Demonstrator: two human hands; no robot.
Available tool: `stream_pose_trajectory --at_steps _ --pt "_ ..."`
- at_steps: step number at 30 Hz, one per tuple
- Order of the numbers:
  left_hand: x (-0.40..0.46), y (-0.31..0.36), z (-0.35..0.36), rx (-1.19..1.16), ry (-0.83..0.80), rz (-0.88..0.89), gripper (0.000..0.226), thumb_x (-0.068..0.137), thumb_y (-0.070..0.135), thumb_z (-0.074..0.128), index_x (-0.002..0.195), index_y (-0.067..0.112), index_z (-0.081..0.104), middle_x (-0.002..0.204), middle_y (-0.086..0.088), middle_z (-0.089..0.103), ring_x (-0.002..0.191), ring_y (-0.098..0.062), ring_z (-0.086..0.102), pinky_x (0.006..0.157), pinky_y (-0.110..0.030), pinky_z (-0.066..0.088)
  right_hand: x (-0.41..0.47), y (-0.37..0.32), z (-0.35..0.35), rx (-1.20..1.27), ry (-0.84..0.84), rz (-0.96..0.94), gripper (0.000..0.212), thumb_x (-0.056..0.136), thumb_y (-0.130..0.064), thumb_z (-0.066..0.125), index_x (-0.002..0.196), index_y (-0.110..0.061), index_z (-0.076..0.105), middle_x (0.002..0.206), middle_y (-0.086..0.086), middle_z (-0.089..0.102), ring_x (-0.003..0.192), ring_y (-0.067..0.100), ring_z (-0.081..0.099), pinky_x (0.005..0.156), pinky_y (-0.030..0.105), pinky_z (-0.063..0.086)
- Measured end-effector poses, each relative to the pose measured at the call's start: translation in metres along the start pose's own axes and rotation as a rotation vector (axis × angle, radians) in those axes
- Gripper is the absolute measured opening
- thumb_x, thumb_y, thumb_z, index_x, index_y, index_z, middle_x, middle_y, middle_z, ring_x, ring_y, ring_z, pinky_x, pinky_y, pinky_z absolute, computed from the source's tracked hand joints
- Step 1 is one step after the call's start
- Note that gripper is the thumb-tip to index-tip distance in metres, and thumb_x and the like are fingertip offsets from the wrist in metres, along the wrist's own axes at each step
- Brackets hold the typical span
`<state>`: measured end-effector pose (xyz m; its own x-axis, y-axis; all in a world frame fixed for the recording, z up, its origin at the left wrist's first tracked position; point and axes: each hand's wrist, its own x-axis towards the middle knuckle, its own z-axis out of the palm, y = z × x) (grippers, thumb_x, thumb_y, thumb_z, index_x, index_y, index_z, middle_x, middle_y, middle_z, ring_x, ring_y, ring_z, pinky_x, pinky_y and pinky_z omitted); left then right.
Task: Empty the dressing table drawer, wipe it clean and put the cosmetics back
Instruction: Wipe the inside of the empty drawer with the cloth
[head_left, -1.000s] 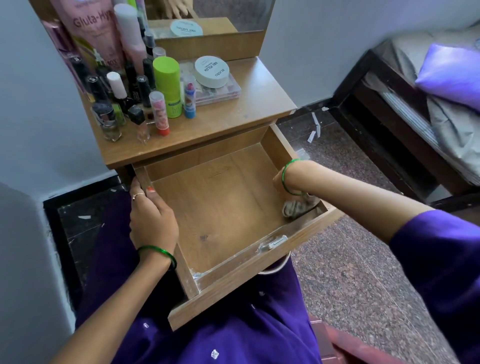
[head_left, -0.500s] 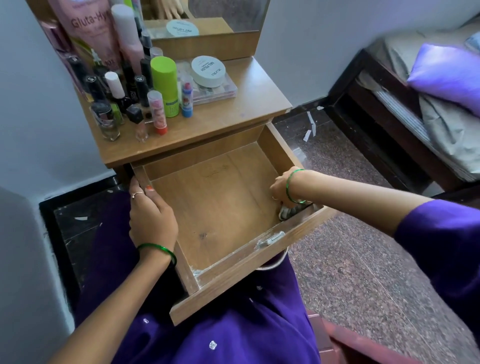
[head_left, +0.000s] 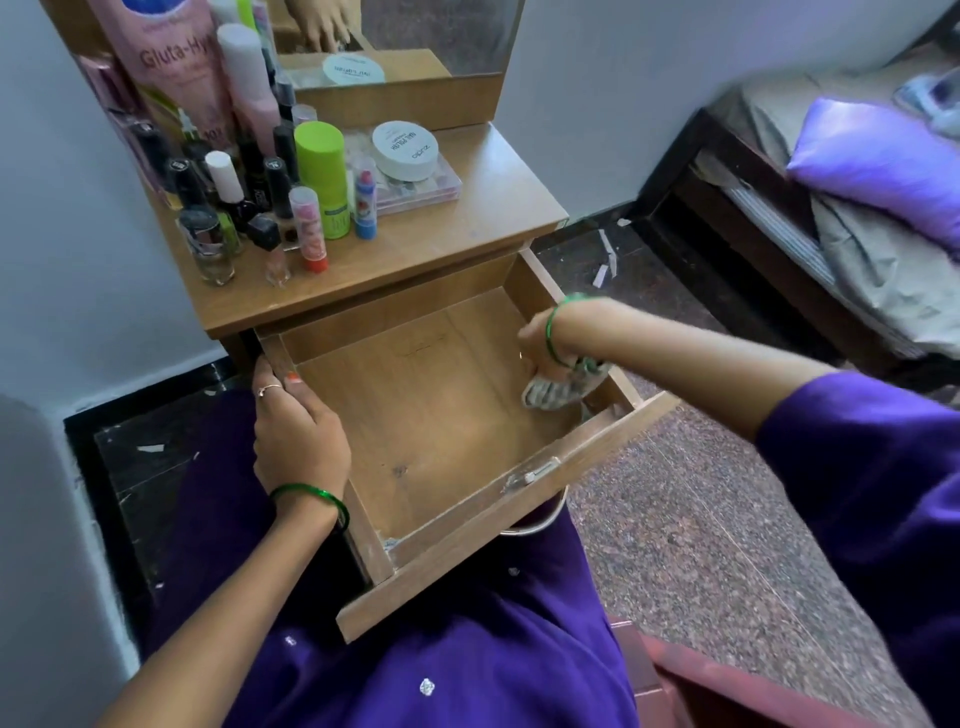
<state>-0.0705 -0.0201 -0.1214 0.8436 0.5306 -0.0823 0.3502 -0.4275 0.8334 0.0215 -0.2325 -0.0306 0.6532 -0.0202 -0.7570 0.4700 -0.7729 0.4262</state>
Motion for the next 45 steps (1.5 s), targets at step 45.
stream_pose_trajectory --at_steps 45 --pt "0.0 0.0 0.001 0.014 0.018 0.002 0.044 0.102 0.025 0.026 0.144 0.012 0.031 0.123 -0.013 0.061 0.102 -0.028 0.063 0.069 -0.028 0.042 0.043 -0.02 0.014 0.628 0.713 0.244 0.042 0.085 -0.015 0.051 0.127 -0.018 0.045 0.119 0.011 0.058 0.11 0.033 0.055 0.078 0.04 0.046"
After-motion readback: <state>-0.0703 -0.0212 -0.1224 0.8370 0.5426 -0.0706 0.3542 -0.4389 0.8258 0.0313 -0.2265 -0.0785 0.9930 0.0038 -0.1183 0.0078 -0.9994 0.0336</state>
